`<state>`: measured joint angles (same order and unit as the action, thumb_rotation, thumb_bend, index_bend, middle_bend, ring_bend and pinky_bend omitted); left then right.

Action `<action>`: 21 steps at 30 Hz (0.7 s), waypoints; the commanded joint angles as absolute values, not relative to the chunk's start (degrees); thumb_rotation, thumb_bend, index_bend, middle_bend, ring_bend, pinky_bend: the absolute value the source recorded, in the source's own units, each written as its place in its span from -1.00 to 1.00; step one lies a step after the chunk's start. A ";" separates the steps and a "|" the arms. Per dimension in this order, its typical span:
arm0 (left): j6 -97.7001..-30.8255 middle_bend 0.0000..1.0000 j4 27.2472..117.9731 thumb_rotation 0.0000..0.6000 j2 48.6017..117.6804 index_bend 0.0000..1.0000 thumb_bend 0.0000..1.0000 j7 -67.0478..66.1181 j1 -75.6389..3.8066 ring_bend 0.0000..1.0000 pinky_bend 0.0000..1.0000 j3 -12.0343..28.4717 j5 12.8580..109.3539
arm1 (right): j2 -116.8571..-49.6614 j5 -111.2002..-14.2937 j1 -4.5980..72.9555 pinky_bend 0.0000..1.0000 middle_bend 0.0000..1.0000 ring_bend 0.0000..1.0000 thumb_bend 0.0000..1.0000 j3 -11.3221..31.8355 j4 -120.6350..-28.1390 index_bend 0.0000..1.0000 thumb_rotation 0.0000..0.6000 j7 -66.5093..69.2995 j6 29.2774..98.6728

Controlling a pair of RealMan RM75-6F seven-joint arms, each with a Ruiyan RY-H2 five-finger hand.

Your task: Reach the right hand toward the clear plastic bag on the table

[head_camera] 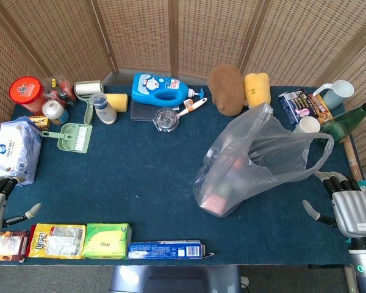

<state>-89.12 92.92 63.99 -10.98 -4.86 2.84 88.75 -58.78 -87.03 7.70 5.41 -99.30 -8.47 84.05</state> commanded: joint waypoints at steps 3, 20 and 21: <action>-89.22 -0.29 92.84 -1.00 63.91 -0.41 -0.69 -10.70 -4.82 -0.38 -0.73 2.99 88.58 | -57.38 -87.43 8.52 -0.60 -0.48 -0.56 -0.31 6.39 -100.78 -0.64 -1.00 -3.79 83.86; -88.13 -0.29 91.50 -1.00 64.48 -0.41 -0.69 -9.65 -5.45 -0.38 -0.73 3.25 88.06 | -48.22 -86.32 12.72 -0.58 -0.46 -0.51 -0.39 10.21 -109.22 -0.64 -1.00 30.58 77.71; -88.03 -0.29 91.47 -1.00 64.51 -0.41 -0.69 -9.65 -5.51 -0.38 -0.73 3.27 88.00 | -47.72 -86.29 13.06 -0.58 -0.46 -0.51 -0.39 10.36 -109.68 -0.64 -1.00 32.34 77.11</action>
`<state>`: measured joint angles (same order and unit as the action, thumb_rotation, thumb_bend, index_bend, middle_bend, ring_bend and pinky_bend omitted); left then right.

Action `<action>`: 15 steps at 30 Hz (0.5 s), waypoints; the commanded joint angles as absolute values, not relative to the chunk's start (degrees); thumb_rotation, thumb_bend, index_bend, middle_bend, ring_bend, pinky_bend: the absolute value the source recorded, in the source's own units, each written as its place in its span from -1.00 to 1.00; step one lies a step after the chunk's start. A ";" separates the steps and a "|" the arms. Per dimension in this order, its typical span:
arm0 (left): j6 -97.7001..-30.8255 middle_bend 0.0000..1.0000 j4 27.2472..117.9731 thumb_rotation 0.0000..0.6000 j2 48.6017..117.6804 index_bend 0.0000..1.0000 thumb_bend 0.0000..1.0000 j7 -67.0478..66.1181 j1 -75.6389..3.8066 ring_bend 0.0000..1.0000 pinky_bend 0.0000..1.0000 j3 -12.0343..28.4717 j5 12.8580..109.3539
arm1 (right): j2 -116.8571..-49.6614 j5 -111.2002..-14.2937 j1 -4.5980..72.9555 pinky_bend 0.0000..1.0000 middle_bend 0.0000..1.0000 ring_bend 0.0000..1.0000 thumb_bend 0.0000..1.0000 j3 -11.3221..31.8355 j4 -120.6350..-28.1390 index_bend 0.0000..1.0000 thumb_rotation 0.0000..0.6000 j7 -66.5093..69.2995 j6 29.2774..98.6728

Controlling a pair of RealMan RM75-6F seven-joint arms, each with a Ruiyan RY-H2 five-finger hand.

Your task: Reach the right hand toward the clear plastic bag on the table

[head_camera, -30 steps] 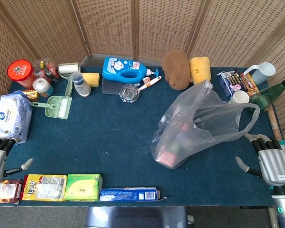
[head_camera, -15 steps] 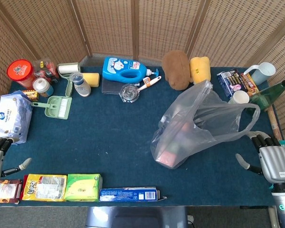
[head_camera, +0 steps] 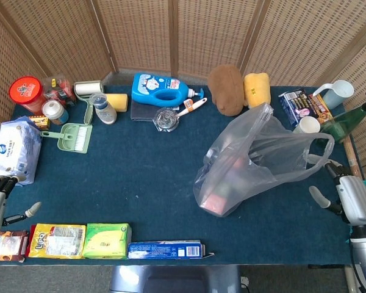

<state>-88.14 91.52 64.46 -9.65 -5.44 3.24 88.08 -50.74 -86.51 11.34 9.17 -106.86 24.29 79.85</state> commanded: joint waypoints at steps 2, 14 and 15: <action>-87.66 -0.29 91.27 -1.00 64.69 -0.41 -0.69 -9.57 -5.73 -0.38 -0.73 3.36 87.81 | -46.68 -86.01 14.61 -0.58 -0.46 -0.51 -0.39 11.17 -111.43 -0.64 -1.00 38.10 74.94; -87.54 -0.29 89.93 -1.00 64.95 -0.41 -0.69 -8.27 -5.63 -0.38 -0.73 3.36 87.21 | -44.59 -82.39 20.93 -0.57 -0.46 -0.50 -0.41 13.96 -114.98 -0.64 -1.00 50.15 66.10; -87.52 -0.29 89.83 -1.00 64.95 -0.41 -0.69 -8.18 -5.61 -0.38 -0.73 3.35 87.16 | -44.59 -81.92 21.22 -0.57 -0.46 -0.50 -0.41 14.14 -115.26 -0.64 -1.00 50.59 65.70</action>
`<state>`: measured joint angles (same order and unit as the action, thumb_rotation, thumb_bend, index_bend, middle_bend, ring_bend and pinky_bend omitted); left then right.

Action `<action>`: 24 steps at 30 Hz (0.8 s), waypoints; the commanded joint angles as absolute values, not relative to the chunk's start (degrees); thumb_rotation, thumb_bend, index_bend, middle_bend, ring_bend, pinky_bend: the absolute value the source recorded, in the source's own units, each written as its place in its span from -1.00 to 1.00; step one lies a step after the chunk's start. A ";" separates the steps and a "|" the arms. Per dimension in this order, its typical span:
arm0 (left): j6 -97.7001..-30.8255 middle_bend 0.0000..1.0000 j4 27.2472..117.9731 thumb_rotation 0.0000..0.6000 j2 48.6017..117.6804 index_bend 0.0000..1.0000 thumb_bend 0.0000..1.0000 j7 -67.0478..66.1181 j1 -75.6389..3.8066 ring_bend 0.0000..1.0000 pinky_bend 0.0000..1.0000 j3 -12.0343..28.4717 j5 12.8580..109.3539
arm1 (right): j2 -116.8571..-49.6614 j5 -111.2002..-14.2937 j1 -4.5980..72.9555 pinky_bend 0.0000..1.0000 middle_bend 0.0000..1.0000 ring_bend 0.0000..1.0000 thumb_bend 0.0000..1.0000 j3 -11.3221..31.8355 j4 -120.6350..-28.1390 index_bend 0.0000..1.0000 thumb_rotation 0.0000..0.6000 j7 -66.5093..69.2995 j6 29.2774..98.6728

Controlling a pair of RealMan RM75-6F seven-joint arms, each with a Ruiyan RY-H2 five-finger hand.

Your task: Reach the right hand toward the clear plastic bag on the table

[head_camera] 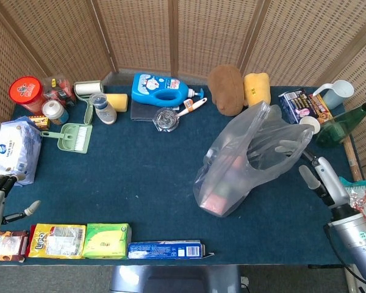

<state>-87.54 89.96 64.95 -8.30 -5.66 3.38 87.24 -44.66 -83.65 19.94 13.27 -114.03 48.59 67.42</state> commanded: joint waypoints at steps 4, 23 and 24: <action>-87.46 -0.29 89.42 -1.00 65.02 -0.41 -0.69 -7.75 -5.52 -0.38 -0.73 3.29 86.94 | -44.46 -79.83 22.54 -0.55 -0.45 -0.49 -0.41 14.90 -116.80 -0.64 -1.00 52.56 63.47; -86.92 -0.29 87.47 -1.00 65.67 -0.41 -0.69 -6.04 -5.60 -0.38 -0.73 3.32 86.24 | -44.88 -65.92 30.26 -0.53 -0.44 -0.46 -0.42 21.60 -118.89 -0.64 -1.00 57.60 52.67; -86.92 -0.29 87.41 -1.00 65.67 -0.41 -0.69 -5.98 -5.60 -0.38 -0.73 3.31 86.24 | -44.96 -65.32 30.57 -0.53 -0.44 -0.46 -0.42 22.02 -118.68 -0.64 -1.00 57.91 52.24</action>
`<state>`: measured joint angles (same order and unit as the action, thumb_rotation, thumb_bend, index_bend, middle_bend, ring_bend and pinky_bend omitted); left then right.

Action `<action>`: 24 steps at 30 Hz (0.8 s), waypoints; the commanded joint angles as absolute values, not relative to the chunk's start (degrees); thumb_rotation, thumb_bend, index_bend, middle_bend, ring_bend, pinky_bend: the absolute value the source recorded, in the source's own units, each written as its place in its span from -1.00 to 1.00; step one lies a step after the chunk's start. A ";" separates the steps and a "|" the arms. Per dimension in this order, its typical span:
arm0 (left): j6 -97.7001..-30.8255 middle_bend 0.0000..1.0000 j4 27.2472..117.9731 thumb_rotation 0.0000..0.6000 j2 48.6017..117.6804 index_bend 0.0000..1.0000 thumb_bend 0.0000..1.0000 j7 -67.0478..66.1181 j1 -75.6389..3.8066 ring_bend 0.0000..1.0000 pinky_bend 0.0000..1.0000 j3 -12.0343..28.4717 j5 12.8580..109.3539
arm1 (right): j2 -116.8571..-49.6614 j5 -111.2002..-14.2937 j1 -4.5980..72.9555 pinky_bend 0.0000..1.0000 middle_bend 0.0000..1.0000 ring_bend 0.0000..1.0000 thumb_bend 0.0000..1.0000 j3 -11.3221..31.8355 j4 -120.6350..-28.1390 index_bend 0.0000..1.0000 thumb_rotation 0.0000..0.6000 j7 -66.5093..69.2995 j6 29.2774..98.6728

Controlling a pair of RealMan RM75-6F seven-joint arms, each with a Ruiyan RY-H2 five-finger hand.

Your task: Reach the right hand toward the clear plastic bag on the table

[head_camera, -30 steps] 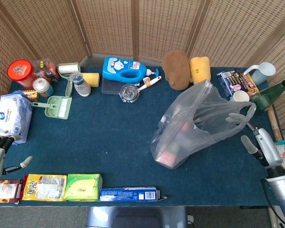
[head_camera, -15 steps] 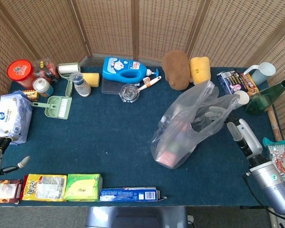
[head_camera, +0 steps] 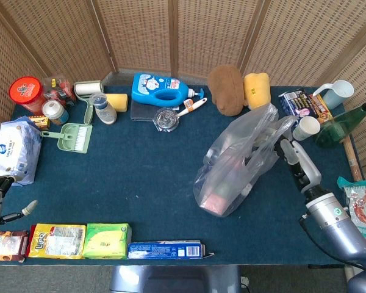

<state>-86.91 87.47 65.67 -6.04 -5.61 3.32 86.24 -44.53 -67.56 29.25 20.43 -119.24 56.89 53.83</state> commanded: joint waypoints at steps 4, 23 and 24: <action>-86.94 -0.29 87.36 -1.00 65.61 -0.41 -0.69 -5.90 -5.62 -0.38 -0.73 3.28 86.35 | -45.18 -63.37 31.93 -0.53 -0.44 -0.46 -0.42 23.60 -118.01 -0.64 -1.00 57.84 50.63; -86.80 -0.29 86.57 -1.00 65.78 -0.41 -0.69 -5.21 -5.37 -0.38 -0.73 3.26 85.69 | -46.71 -51.64 38.83 -0.52 -0.40 -0.42 -0.42 32.61 -117.79 -0.58 -1.00 65.62 37.66; -86.79 -0.29 86.48 -1.00 65.79 -0.41 -0.69 -5.08 -5.31 -0.38 -0.73 3.25 85.59 | -46.95 -50.32 39.64 -0.50 -0.39 -0.41 -0.42 33.83 -117.29 -0.57 -1.00 66.98 36.34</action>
